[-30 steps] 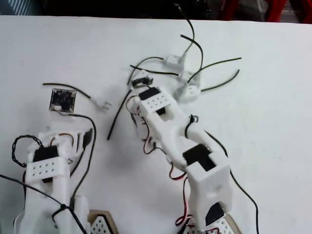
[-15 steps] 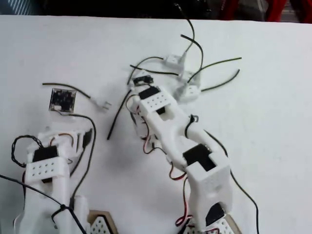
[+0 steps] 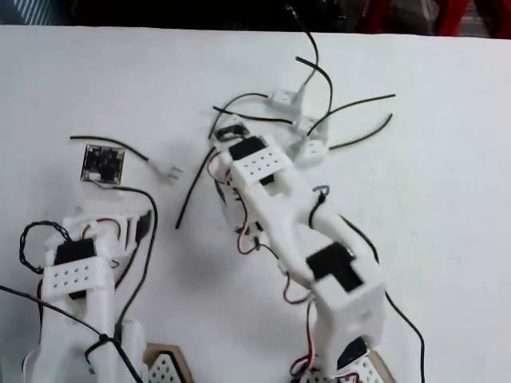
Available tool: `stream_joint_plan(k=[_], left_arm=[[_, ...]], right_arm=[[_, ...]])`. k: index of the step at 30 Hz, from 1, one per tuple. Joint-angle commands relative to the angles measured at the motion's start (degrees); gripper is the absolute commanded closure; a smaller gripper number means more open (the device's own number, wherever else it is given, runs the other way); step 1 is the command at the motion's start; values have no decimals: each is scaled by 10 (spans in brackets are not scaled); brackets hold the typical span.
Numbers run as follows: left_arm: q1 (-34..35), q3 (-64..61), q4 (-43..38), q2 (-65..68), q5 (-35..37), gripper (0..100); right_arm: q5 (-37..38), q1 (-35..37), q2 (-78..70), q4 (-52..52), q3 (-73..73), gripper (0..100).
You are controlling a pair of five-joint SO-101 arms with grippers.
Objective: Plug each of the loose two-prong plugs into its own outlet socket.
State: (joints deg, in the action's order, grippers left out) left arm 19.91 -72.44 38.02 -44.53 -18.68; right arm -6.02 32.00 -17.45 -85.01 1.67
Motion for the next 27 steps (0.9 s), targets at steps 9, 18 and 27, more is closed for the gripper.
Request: stream_joint_plan(k=[9, 18, 27], left_arm=[[3, 4, -11, -17, 0, 698], [3, 4, -11, -17, 0, 698], [3, 4, -11, -17, 0, 698]], right_arm=[[18, 22, 206, -3, 55, 982], [18, 36, 366, 151, 212, 982], [14, 38, 428, 339, 367, 982]])
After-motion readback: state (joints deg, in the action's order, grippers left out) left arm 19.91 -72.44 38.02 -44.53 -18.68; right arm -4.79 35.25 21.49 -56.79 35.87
